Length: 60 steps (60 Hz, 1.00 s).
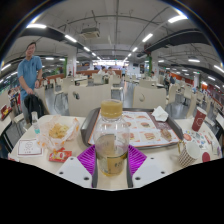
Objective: Pour water
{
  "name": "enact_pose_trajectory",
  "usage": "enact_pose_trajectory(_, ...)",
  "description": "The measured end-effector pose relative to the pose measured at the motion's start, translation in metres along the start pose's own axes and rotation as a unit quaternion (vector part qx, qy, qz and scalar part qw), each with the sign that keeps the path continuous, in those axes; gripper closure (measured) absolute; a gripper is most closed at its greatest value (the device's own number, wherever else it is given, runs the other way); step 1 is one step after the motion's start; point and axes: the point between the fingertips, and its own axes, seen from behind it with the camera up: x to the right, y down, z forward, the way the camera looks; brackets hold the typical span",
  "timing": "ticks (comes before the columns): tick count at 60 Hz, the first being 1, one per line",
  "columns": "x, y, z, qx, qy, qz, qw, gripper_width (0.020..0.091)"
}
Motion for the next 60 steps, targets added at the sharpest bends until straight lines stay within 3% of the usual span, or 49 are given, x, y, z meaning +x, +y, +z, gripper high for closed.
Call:
enact_pose_trajectory(13,-0.007,-0.032,-0.022,0.013,-0.031,0.030,0.999,0.0710)
enact_pose_trajectory(25,0.004,-0.111,-0.065,0.041,-0.114,0.259,0.958,0.0713)
enact_pose_trajectory(34,0.032,-0.148,-0.077,0.041,-0.198,0.504,0.840,0.0712)
enact_pose_trajectory(49,0.112,-0.116,-0.063,0.023,-0.246,0.768,0.591,0.0711)
enact_pose_trajectory(55,0.123,-0.085,-0.043,0.005,-0.237,0.811,0.535,0.0713)
enact_pose_trajectory(60,0.127,-0.070,-0.036,-0.007,-0.233,0.819,0.525,0.0711)
